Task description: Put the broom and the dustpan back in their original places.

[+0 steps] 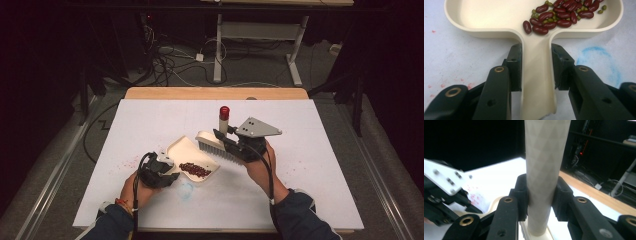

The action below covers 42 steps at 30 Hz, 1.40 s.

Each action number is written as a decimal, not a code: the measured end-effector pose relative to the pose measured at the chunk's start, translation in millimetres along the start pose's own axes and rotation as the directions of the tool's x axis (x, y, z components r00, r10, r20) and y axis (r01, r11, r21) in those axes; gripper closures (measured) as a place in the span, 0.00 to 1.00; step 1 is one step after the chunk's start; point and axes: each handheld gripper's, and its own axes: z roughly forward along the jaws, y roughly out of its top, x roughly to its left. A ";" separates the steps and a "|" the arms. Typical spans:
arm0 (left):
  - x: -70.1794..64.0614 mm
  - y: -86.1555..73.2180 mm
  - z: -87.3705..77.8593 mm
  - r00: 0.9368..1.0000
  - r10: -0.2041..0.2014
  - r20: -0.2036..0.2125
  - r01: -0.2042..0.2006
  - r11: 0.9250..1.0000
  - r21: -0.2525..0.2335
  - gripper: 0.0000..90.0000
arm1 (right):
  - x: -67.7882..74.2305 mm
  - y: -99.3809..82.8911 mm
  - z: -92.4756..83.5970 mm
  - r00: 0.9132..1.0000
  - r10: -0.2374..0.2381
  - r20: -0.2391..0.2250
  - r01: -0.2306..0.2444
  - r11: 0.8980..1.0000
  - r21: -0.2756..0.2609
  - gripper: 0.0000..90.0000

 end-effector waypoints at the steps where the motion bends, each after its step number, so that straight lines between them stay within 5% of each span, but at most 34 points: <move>1: 0.2 0.0 -0.5 1.000 -0.003 -0.003 0.003 1.000 -0.001 0.70 | 0.9 -2.7 2.9 1.000 -0.004 0.003 0.004 1.000 0.013 0.78; 7: 3.3 -2.3 -0.7 0.999 -0.048 -0.013 0.048 0.999 -0.011 0.70 | 9.1 -20.5 21.7 1.000 -0.009 0.023 0.007 0.996 0.092 0.78; 13: -5.0 0.2 0.4 0.995 -0.082 -0.052 0.082 0.997 0.013 0.70 | 30.0 -21.6 26.7 0.999 -0.044 -0.004 0.044 0.993 0.106 0.78; 23: -8.6 -3.8 1.7 0.988 -0.147 -0.047 0.146 0.989 -0.015 0.70 | 55.0 -17.9 27.1 0.998 -0.043 -0.055 0.049 0.993 0.109 0.78; 33: -1.8 -12.9 -2.8 0.985 -0.160 -0.070 0.158 0.987 -0.027 0.70 | 42.7 -9.5 15.8 0.998 -0.018 -0.056 0.021 0.998 0.062 0.78; 42: 3.9 -19.2 -5.7 0.981 -0.173 -0.083 0.170 0.985 -0.040 0.70 | 9.7 -1.6 -22.2 0.998 0.002 -0.055 -0.001 1.000 0.010 0.78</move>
